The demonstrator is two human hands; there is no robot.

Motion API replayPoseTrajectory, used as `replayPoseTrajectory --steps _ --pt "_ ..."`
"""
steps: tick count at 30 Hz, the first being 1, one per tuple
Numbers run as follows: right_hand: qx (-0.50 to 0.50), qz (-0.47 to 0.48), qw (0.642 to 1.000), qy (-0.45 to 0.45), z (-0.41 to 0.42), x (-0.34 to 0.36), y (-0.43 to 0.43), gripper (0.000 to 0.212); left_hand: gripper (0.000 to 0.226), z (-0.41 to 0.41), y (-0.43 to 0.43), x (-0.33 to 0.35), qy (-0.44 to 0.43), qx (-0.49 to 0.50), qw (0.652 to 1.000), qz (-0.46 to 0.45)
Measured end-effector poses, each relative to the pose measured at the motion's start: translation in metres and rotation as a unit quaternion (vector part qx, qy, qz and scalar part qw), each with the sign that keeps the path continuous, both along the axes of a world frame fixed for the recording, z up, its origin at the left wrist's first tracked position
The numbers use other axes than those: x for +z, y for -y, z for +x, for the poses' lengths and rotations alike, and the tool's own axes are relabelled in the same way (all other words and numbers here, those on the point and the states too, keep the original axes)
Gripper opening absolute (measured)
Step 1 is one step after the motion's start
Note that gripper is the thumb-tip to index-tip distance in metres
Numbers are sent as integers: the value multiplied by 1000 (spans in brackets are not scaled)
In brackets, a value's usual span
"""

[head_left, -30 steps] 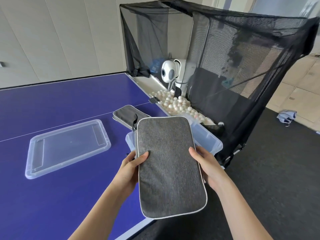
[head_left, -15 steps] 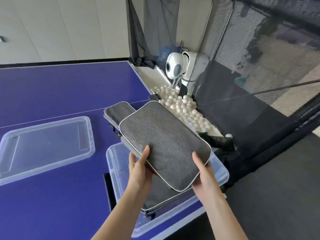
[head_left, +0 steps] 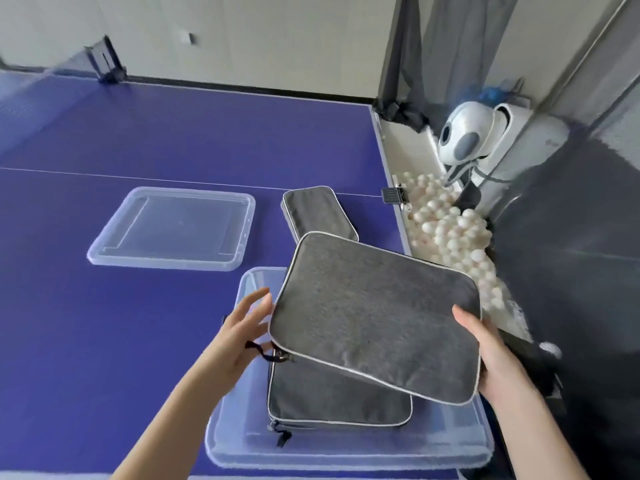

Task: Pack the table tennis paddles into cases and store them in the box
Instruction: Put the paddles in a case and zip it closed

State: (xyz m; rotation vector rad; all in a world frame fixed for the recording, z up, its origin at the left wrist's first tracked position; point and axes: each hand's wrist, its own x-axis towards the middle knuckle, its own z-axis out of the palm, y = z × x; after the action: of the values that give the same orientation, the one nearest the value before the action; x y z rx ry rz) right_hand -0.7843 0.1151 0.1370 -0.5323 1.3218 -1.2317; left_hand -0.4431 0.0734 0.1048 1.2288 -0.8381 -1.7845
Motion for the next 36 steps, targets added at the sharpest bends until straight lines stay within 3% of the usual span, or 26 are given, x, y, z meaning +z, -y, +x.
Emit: replayPoseTrajectory --steps 2,7,12,14,18,25,32,36 --pt "46 -9 999 -6 -4 -2 9 31 58 -7 -6 3 31 -31 999 -1" --pt "96 6 994 -56 -2 -20 20 38 34 -23 -25 -4 104 15 994 32" --pt "98 44 986 -128 2 -56 15 50 29 -31 -34 -31 182 79 977 82" --pt "109 53 978 -171 3 -69 11 45 29 -34 -30 -42 205 99 970 81" --pt "135 86 964 -212 3 -97 6 41 45 -38 -21 -58 237 114 962 67" --pt "130 115 943 -284 13 -120 4 40 68 -44 -15 -86 345 25 935 79" --pt "139 103 928 -329 17 -121 1 42 74 -47 -15 -93 415 3 908 67" --pt "143 105 928 -329 17 -122 1 41 76 -46 -16 -96 399 1 914 75"
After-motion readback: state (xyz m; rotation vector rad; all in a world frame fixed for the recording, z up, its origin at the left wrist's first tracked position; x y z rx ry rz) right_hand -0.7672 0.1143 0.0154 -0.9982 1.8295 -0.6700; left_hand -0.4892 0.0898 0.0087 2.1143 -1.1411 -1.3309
